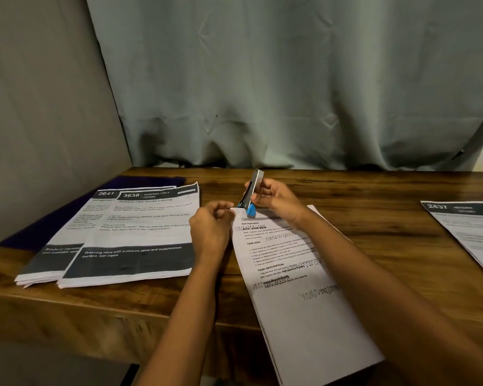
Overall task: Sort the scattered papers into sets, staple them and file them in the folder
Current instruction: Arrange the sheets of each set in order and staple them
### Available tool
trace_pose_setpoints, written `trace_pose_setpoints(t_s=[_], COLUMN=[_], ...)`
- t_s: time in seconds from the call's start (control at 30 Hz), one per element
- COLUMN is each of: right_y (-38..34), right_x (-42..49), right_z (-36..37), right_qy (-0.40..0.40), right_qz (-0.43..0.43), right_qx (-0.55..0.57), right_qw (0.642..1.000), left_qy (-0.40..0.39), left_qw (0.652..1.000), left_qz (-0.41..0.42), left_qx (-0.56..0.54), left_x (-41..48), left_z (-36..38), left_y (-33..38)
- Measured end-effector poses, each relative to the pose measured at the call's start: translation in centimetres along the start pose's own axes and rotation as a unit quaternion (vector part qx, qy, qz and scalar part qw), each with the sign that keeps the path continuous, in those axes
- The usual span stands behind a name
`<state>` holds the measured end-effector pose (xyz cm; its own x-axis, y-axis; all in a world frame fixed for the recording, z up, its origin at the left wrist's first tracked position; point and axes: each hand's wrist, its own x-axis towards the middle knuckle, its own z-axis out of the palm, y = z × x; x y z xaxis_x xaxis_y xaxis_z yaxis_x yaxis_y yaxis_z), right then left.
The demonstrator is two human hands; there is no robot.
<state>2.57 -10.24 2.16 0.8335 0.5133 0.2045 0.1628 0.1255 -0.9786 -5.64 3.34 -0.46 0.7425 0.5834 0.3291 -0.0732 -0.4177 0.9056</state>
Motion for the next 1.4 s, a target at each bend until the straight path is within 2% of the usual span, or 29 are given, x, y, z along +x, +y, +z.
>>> trace_pose_setpoints(t_s=[0.57, 1.0, 1.1, 1.23, 1.4], right_y=[-0.5, -0.4, -0.3, 0.0, 0.1], right_x=[-0.2, -0.2, -0.3, -0.1, 0.3], right_z=[1.0, 1.2, 1.1, 0.9, 0.9], right_qy=[-0.052, -0.056, -0.062, -0.068, -0.057], right_qz=[0.008, 0.016, 0.019, 0.023, 0.026], right_qx=[-0.020, -0.020, -0.012, 0.026, 0.033], right_qw=[0.998, 0.998, 0.998, 0.997, 0.997], left_qy=[0.007, -0.002, -0.032, -0.107, -0.086], left_qw=[0.999, 0.997, 0.994, 0.992, 0.995], left_qz=[0.023, -0.040, -0.064, -0.043, -0.030], left_qx=[-0.032, -0.060, -0.083, -0.060, -0.049], left_x=[-0.2, 0.0, 0.1, -0.1, -0.3], left_z=[-0.3, -0.9, -1.0, -1.1, -0.9], left_y=[0.3, 0.4, 0.4, 0.5, 0.5])
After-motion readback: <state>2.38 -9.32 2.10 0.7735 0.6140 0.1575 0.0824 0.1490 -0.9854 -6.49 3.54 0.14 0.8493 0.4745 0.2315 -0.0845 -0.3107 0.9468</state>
